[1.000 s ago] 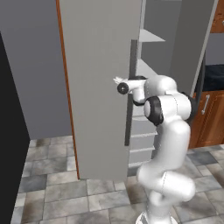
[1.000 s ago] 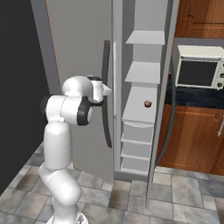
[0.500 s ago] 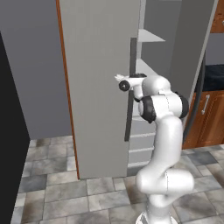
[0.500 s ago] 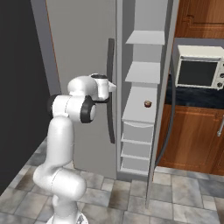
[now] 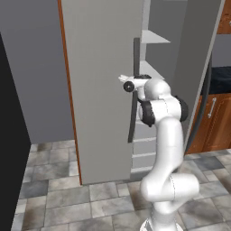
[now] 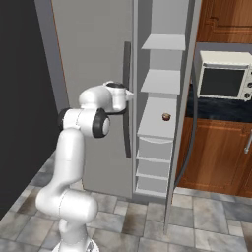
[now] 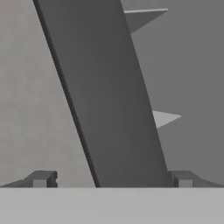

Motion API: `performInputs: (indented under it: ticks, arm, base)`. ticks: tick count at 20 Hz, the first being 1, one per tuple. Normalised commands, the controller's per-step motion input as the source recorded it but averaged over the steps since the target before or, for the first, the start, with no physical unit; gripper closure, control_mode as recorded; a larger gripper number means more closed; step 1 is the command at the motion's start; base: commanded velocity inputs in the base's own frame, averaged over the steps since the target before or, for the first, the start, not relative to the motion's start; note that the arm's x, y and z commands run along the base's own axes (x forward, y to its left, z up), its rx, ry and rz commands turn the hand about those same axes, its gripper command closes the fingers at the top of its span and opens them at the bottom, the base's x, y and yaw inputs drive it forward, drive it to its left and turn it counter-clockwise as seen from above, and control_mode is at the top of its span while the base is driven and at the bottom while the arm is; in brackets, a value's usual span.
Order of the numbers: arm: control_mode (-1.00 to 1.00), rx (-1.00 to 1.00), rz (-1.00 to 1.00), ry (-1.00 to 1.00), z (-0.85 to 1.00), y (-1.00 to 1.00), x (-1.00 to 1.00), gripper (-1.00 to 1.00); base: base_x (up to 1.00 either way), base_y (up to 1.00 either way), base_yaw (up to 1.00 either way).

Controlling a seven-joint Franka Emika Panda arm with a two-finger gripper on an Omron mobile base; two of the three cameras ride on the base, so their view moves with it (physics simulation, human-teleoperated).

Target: Pick up the frozen steak from the freezer, place it on any shelf in the fridge, and close the fridge and freezer doors when done.

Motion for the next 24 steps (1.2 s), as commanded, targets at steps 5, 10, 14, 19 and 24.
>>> performInputs:
  ticks: [5, 10, 14, 19, 24]
  arm:
    - [-1.0, 0.0, 0.0, 0.0, 0.0, 0.0, 0.34, -1.0]
    - [-1.0, 0.0, 0.0, 0.0, 0.0, 0.0, 0.36, -1.0]
    - [-1.0, 0.0, 0.0, 0.0, 0.0, 0.0, 0.15, -1.0]
    - [-1.0, 0.0, 0.0, 0.0, 0.01, 0.0, 0.0, -1.0]
    - [-1.0, 0.0, 0.0, 0.0, 0.24, 0.0, 0.0, -1.0]
  base:
    - [0.0, 0.0, 0.0]
    - [0.0, 0.0, 0.0]
    - [0.0, 0.0, 0.0]
    - [0.0, 0.0, 0.0]
    - [0.0, 0.0, 0.0]
